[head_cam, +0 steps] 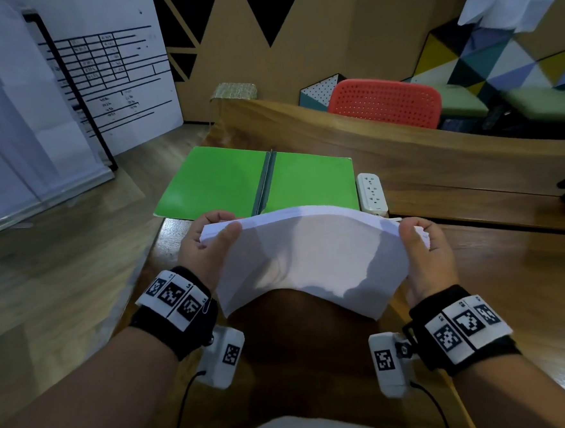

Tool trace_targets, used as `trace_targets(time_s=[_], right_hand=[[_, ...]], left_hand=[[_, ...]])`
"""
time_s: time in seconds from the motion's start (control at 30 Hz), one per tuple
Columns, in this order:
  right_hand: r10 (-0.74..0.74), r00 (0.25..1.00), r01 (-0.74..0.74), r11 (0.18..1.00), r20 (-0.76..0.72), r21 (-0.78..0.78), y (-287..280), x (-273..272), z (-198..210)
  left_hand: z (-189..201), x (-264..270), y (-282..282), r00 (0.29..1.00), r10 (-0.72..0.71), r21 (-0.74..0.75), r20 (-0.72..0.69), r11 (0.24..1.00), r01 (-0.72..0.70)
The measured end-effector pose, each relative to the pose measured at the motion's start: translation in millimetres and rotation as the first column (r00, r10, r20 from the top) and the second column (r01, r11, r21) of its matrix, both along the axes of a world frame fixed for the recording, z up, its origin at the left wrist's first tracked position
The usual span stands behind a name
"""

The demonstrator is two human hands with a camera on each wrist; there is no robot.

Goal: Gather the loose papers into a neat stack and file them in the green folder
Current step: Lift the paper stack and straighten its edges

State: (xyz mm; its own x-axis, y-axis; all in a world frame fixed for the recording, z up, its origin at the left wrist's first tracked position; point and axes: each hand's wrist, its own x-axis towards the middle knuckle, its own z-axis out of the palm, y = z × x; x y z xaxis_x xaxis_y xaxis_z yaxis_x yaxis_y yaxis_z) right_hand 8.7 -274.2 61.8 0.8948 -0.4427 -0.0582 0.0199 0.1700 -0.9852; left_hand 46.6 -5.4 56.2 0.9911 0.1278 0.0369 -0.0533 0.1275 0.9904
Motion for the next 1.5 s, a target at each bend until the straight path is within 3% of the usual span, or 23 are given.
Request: trace_targets(time_s=[0.1, 0.2, 0.4, 0.6, 0.67, 0.73, 0.8, 0.87, 0.9, 1.0, 1.07, 1.17, 1.23, 1.3, 1.4, 1.5], right_hand=[[0.085, 0.996, -0.085, 0.996, 0.006, 0.004, -1, -5, -8], [0.042, 0.999, -0.042, 0.999, 0.020, -0.003, 0, -7, -10], [0.020, 0.998, -0.020, 1.000, 0.055, -0.013, -1, -12, -3], [0.037, 0.999, -0.037, 0.999, 0.011, -0.004, 0, -12, -16], [0.048, 0.999, -0.047, 0.997, 0.019, -0.064, 0, -13, -9], [0.094, 0.994, -0.085, 0.986, 0.054, -0.142, 5, -16, 5], [0.137, 0.983, -0.098, 0.954, 0.121, -0.282, 13, -15, 17], [0.175, 0.971, -0.076, 0.875, 0.166, -0.477, 24, -14, 33], [0.187, 0.964, -0.047, 0.819, 0.188, -0.573, 31, -14, 42], [0.242, 0.941, 0.003, 0.691, 0.235, -0.723, 53, -19, 70], [0.261, 0.934, 0.018, 0.647, 0.244, -0.762, 60, -20, 86], [0.278, 0.946, -0.034, 0.595, 0.165, -0.803, 56, -19, 99], [0.312, 0.950, -0.189, 0.500, -0.028, -0.845, 42, -14, 104], [0.270, 0.943, -0.310, 0.502, -0.194, -0.808, 22, -10, 109], [0.231, 0.951, -0.308, 0.734, -0.204, -0.605, -7, -5, 102], [0.280, 0.960, -0.277, 0.939, -0.017, -0.206, -19, -2, 82]], left_hand=[[-3, -6, -5, 0.999, -0.029, 0.018, -0.040, 0.999, 0.030], [-1, -7, -5, 0.993, 0.014, 0.049, -0.120, 0.999, -0.008], [-2, -8, 5, 0.997, 0.026, 0.049, -0.071, 0.999, -0.023], [-11, -1, 10, 0.983, 0.042, 0.089, -0.180, 0.996, -0.026], [-3, 1, 9, 0.984, 0.100, 0.130, -0.148, 0.988, -0.081], [6, 3, 10, 0.962, 0.258, 0.409, -0.090, 0.890, -0.201], [26, -2, 9, 0.963, 0.263, 0.647, 0.064, 0.724, -0.240], [51, -8, 0, 0.969, 0.025, 0.802, 0.245, 0.556, -0.217], [68, -11, -7, 0.955, -0.134, 0.869, 0.264, 0.463, -0.176], [102, -9, -29, 0.894, -0.445, 0.975, 0.046, 0.215, 0.057], [110, -5, -36, 0.858, -0.513, 0.985, -0.019, 0.138, 0.105], [106, -3, -34, 0.811, -0.576, 0.952, 0.102, 0.292, 0.088], [99, -2, -26, 0.807, -0.552, 0.911, 0.213, 0.410, 0.040], [97, -2, -18, 0.847, -0.461, 0.816, 0.265, 0.576, 0.058], [97, -6, -11, 0.925, -0.281, 0.624, 0.257, 0.779, 0.064], [91, -10, -12, 0.972, -0.160, 0.461, 0.172, 0.885, 0.064]])
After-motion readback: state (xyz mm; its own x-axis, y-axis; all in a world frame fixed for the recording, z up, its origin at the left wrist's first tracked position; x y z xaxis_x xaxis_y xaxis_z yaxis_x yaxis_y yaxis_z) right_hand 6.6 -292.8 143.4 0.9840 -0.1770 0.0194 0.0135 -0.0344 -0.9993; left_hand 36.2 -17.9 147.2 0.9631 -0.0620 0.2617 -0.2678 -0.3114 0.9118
